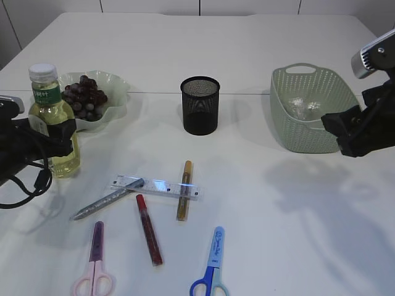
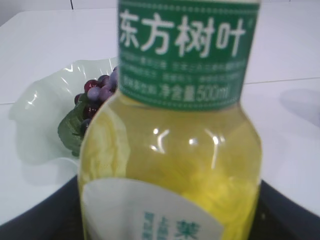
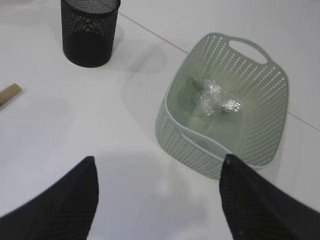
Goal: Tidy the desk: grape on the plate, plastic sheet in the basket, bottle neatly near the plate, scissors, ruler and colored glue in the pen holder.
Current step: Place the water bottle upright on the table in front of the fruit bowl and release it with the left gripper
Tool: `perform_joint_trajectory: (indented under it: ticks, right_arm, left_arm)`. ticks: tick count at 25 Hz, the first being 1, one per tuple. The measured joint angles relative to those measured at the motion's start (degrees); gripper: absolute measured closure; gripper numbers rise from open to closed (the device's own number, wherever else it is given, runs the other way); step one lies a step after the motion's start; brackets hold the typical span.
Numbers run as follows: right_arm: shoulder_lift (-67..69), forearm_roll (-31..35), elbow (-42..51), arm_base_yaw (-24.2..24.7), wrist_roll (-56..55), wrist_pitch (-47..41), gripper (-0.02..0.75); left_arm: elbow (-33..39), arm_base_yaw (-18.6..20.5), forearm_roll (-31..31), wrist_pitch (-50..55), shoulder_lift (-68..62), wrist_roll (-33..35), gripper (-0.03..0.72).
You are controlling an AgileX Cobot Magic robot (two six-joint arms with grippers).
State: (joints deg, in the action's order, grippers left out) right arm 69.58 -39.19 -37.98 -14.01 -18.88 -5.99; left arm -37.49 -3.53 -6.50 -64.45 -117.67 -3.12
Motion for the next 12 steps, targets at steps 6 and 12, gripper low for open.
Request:
perform_joint_trajectory:
  ticks: [6, 12]
  right_arm:
    - [0.00, 0.00, 0.00, 0.00, 0.00, 0.10, 0.155]
    - [0.00, 0.00, 0.00, 0.00, 0.00, 0.10, 0.155]
  left_arm:
    - [0.00, 0.00, -0.10, 0.00, 0.00, 0.12, 0.156]
    - [0.00, 0.00, -0.29, 0.00, 0.00, 0.24, 0.111]
